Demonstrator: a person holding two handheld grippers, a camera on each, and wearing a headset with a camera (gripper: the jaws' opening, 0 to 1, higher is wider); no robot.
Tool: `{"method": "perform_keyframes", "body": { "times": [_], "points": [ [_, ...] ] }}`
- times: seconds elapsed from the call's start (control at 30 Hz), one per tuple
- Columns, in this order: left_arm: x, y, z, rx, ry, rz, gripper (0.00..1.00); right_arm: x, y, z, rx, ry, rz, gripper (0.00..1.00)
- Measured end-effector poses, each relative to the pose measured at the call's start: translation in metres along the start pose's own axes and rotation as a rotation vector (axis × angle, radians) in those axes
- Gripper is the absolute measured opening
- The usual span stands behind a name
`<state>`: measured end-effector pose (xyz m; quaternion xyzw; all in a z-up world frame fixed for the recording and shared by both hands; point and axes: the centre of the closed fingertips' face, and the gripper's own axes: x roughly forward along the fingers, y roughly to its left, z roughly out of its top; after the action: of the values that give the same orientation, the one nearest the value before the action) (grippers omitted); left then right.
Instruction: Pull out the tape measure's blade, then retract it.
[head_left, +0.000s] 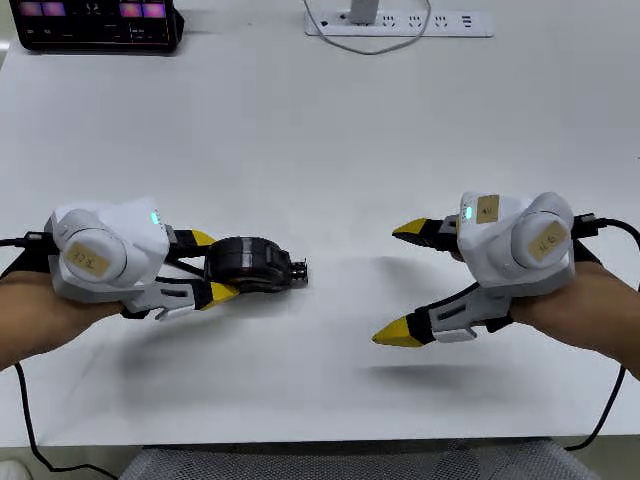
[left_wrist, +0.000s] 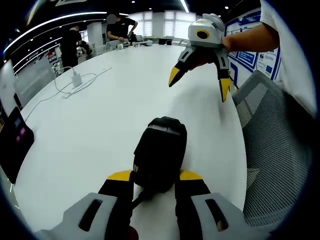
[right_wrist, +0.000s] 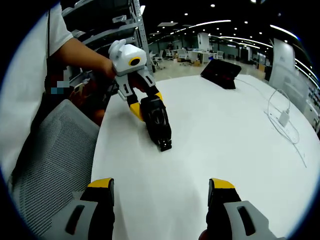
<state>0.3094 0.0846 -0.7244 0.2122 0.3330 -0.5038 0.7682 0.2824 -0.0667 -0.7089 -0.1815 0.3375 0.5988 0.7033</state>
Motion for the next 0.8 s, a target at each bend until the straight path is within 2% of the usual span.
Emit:
{"method": "perform_keyframes", "body": {
  "times": [0.2, 0.5, 0.8],
  "points": [
    [0.000, 0.000, 0.000, 0.003, 0.003, -0.012, 0.27, 0.003, -0.002, 0.002, -0.004, -0.008, -0.003, 0.75],
    [0.001, 0.000, 0.000, 0.000, 0.010, -0.016, 0.26, 0.020, -0.008, 0.009, -0.039, -0.016, 0.017, 0.71],
    [0.002, 0.000, -0.002, 0.016, 0.039, -0.022, 0.25, 0.037, -0.012, 0.016, -0.081, -0.035, 0.035, 0.61]
  ]
}}
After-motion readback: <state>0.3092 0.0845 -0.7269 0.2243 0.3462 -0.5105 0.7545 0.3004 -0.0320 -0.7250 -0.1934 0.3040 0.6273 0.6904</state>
